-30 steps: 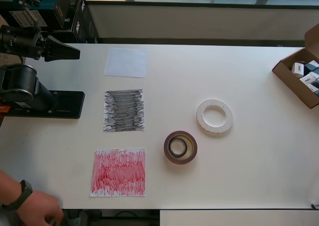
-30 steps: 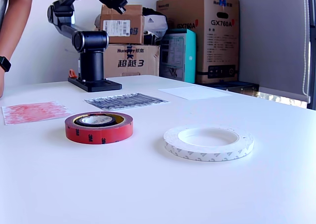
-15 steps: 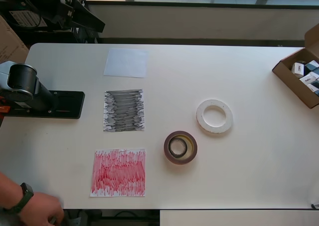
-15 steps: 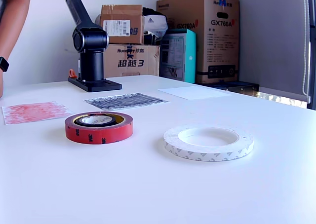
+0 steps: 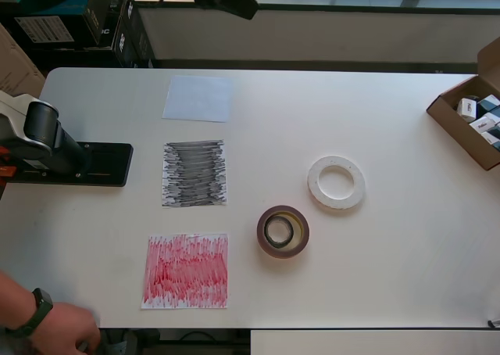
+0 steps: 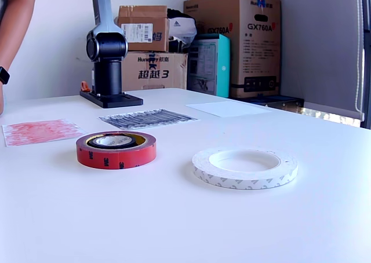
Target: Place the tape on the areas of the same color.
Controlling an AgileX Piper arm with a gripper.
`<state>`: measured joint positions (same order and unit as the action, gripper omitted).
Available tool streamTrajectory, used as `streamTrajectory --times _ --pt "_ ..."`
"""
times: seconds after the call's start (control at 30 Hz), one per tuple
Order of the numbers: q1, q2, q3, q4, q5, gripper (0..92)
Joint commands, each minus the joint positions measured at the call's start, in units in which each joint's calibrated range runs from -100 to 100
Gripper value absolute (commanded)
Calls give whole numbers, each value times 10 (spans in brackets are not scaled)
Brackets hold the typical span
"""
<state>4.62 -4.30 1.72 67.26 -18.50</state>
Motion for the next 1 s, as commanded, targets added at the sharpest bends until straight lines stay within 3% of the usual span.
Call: streamTrajectory --times 0.0,0.6,0.97 --pt "-7 89 -41 2 51 1" --pt "-22 255 -45 2 159 1" --pt "-37 352 -117 2 238 1"
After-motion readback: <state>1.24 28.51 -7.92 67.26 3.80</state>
